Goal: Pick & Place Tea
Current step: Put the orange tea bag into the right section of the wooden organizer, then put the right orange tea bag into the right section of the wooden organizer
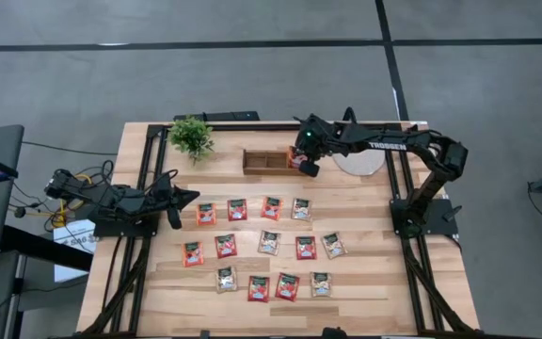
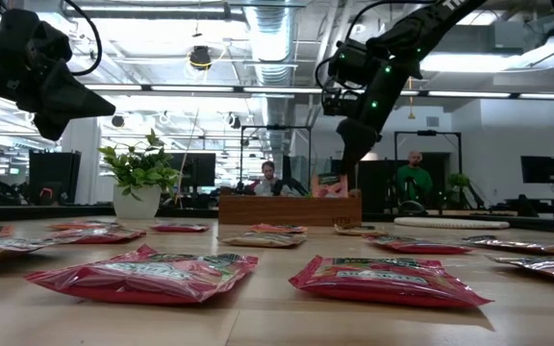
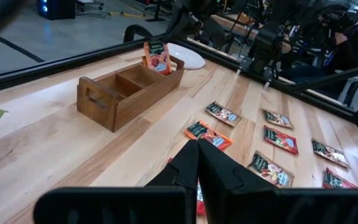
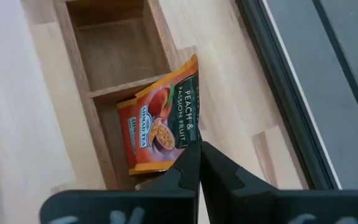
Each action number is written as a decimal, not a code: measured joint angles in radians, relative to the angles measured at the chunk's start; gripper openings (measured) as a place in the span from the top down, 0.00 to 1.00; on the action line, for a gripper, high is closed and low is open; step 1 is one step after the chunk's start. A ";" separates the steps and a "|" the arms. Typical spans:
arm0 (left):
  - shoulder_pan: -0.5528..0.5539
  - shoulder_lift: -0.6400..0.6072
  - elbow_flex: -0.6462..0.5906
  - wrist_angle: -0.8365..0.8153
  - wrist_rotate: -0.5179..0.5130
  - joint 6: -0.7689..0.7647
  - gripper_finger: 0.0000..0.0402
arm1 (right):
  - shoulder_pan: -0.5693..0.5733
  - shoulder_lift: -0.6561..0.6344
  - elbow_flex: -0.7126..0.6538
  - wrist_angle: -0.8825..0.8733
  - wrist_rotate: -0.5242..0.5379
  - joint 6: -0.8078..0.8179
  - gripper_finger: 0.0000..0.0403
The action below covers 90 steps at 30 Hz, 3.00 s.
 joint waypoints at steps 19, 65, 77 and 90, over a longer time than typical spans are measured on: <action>0.000 0.000 0.000 0.000 0.011 -0.001 1.00 | 0.000 -0.002 0.000 -0.003 0.006 0.005 0.78; 0.000 0.021 0.000 0.022 0.071 0.002 1.00 | 0.381 0.442 0.352 -0.086 -0.239 0.203 0.77; 0.000 0.021 0.000 0.014 0.071 0.002 1.00 | 0.358 0.443 0.350 -0.147 -0.183 0.228 0.77; 0.000 0.021 0.000 0.015 0.071 0.002 1.00 | 0.327 0.430 0.348 -0.207 -0.128 0.250 0.81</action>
